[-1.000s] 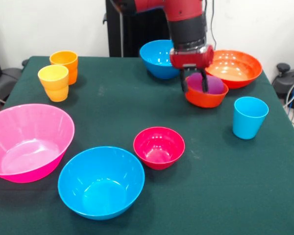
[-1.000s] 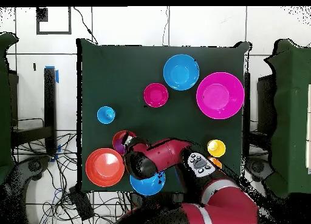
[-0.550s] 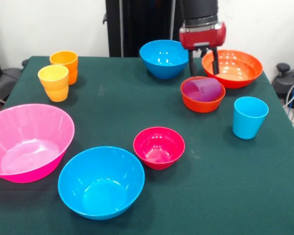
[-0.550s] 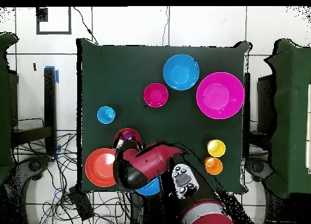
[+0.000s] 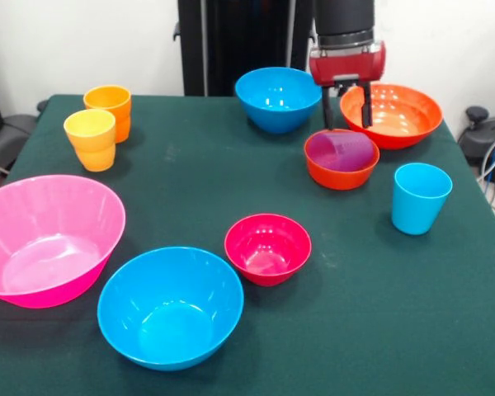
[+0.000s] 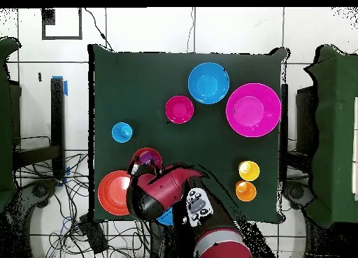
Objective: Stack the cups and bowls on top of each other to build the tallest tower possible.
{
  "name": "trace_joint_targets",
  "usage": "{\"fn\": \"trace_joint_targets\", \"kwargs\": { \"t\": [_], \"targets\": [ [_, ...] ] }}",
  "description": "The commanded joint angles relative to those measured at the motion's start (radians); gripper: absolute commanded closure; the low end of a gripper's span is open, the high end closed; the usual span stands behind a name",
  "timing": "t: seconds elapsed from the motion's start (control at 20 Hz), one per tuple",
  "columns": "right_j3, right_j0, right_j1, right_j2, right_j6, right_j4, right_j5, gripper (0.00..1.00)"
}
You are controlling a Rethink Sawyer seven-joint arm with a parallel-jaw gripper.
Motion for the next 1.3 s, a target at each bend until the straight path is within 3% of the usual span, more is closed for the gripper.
{"fn": "trace_joint_targets", "kwargs": {
  "t": [0.05,0.3,0.45,0.6,0.9,1.1,1.3],
  "targets": [
    [-0.127,0.038,0.158,-0.041,-0.043,-0.077,0.002,0.0],
    [-0.2,0.076,0.229,-0.12,-0.036,-0.087,-0.042,0.0],
    [-0.201,0.061,0.224,-0.122,-0.052,-0.095,-0.037,0.0],
    [-0.17,0.009,0.239,-0.06,-0.064,-0.102,-0.012,0.0],
    [-0.155,-0.077,0.393,0.074,-0.057,-0.113,-0.018,0.0],
    [-0.146,-0.065,0.393,0.066,-0.043,-0.101,-0.031,0.0],
    [-0.12,-0.096,0.383,0.1,-0.058,-0.101,0.002,0.0]
  ]
}}
